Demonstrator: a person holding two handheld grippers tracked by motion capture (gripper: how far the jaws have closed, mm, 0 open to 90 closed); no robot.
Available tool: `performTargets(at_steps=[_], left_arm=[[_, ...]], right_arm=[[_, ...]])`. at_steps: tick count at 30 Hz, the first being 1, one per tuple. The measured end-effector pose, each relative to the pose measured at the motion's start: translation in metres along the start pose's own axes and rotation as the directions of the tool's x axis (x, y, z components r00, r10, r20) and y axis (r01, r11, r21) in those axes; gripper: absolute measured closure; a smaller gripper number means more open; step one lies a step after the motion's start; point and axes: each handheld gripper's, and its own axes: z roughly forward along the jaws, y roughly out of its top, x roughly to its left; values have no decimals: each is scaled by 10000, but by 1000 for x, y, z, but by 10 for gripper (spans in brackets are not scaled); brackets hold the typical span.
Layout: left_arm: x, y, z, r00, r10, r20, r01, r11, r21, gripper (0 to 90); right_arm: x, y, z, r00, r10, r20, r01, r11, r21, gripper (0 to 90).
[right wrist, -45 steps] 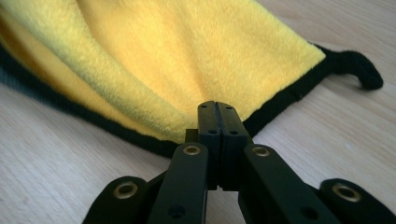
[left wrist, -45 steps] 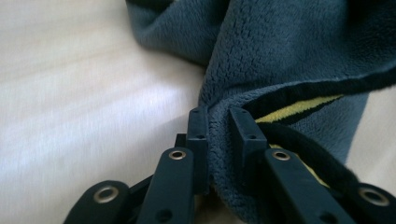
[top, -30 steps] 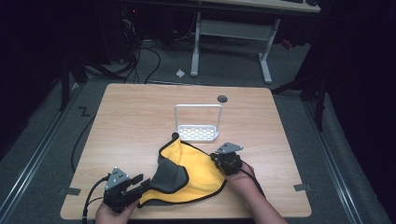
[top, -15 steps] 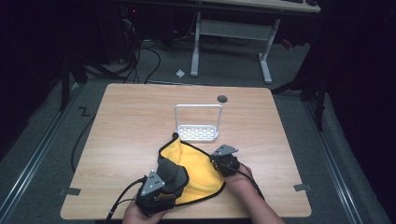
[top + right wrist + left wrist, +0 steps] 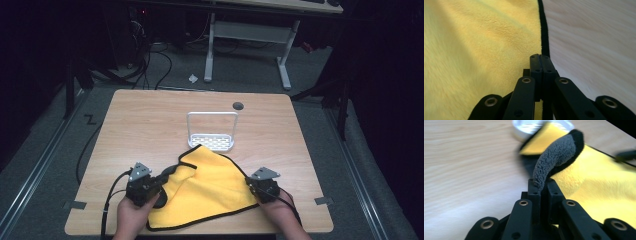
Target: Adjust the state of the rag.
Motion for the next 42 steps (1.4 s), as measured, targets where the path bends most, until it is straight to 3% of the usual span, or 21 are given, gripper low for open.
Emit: performTargets(at_steps=[1,6,9,11,13,14,16,17,18,19,21,23,25,27,29,35,37,39,42], left_arm=[[10,1,3,9997,-198,-145,199,9998,50,839],[44,0,13,9911,-843,-1028,890,9952,418,828],[54,-1,11,9864,-1105,-1214,1171,9919,491,748],[55,-2,3,9846,-1157,-1307,1200,9924,258,656],[55,-3,-8,9822,-1278,-1373,1306,9914,115,638],[53,-4,-13,9814,-1209,-1493,1229,9924,42,612],[50,-7,-24,9792,-1169,-1657,1160,9931,-150,612],[48,-7,-27,9797,-1219,-1593,1198,9925,-226,622],[41,-8,-30,9851,-1172,-1261,1148,9930,-264,632],[38,-8,-30,9880,-1061,-1126,1047,9943,-184,670],[22,-9,-19,9971,-341,-677,367,9986,384,700],[12,-11,-7,9996,-15,-271,37,9966,822,702],[10,-15,3,9998,125,-151,-104,9914,1303,701],[13,-20,6,9997,186,-163,-156,9859,1665,707],[21,-23,0,9999,-111,19,106,9862,1655,727],[39,-31,-23,9985,-320,-442,392,9844,1717,746],[45,-34,-28,9975,-430,-568,519,9850,1644,748],[48,-34,-29,9969,-410,-667,513,9856,1609,755],[50,-33,-30,9950,-144,-988,305,9860,1640,773]], right_arm=[[-5,-11,-10,9995,294,120,-294,9996,10,900],[-8,-27,-25,9978,610,256,-612,9981,61,900],[-8,-30,-32,9969,783,68,-782,9969,-114,836],[-8,-21,-34,9963,851,-116,-856,9948,-558,825],[-9,-17,-34,9960,869,-200,-881,9939,-669,824],[-9,-2,-30,9975,656,-270,-677,9939,-871,823],[-10,4,-27,9975,641,-299,-667,9935,-928,823],[-10,14,-22,9981,558,-278,-585,9927,-1053,823],[-11,20,-18,9987,451,-216,-472,9927,-1106,824],[-16,32,-7,9984,556,-110,-565,9919,-1140,830],[-23,44,8,9965,831,-27,-829,9907,-1076,844],[-29,51,26,9943,1057,112,-1044,9910,-841,853],[-29,51,39,9943,1068,49,-1065,9932,-476,853],[-22,48,43,9968,796,-48,-797,9965,-237,855],[-11,44,39,9983,511,-266,-518,9983,-253,853],[24,26,20,9934,-252,-1119,225,9994,-253,815],[24,30,12,9921,-203,-1238,128,9980,-613,812],[16,43,5,9962,-81,-865,-21,9931,-1176,841],[0,57,13,9988,348,-347,-389,9915,-1238,884]])
